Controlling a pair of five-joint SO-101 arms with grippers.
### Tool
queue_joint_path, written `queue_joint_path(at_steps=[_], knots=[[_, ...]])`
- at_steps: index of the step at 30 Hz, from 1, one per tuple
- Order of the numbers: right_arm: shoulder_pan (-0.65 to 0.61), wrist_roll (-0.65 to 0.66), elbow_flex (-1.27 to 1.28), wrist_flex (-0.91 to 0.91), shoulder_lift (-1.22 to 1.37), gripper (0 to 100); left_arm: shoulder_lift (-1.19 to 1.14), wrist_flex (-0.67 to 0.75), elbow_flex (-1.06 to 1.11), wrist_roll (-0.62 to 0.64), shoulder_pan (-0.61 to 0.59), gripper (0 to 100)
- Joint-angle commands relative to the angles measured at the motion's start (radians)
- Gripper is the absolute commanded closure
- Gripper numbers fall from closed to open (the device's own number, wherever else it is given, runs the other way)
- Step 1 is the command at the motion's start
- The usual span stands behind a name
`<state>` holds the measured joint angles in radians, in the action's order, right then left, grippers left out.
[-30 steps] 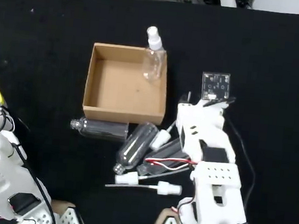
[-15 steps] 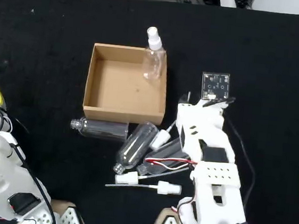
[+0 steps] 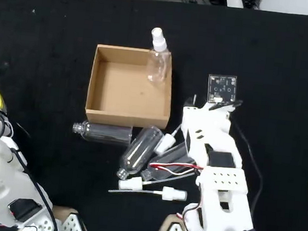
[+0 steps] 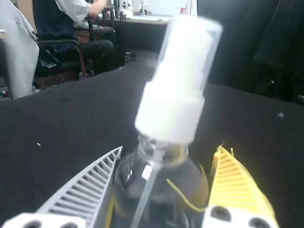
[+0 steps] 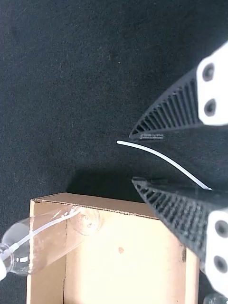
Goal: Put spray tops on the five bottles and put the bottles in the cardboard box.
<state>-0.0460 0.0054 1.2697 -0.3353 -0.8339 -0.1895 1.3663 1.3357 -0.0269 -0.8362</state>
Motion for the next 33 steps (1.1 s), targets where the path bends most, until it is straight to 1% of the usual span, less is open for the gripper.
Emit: queue_joint_path(at_steps=[1,20,22,26,28,29,33], knots=[[0.02,-0.008,-0.008,0.028,-0.038,90.3,0.008,0.025,0.01,-0.005,0.022,73],[0.021,-0.008,-0.008,0.028,-0.038,90.3,0.008,0.025,0.013,-0.003,0.013,74],[0.021,-0.008,-0.008,0.028,-0.038,90.3,0.011,0.025,0.013,-0.002,0.015,78],[0.021,-0.008,-0.008,0.028,-0.038,90.3,0.017,0.028,0.013,-0.002,0.019,98],[0.021,-0.008,-0.008,0.028,-0.038,90.3,0.017,0.051,0.013,0.0,0.022,94],[0.021,-0.008,-0.008,0.028,-0.038,90.3,0.017,0.077,0.013,0.0,0.025,93],[0.021,-0.008,-0.008,0.028,-0.038,90.3,0.017,0.212,0.005,-0.008,0.073,97]])
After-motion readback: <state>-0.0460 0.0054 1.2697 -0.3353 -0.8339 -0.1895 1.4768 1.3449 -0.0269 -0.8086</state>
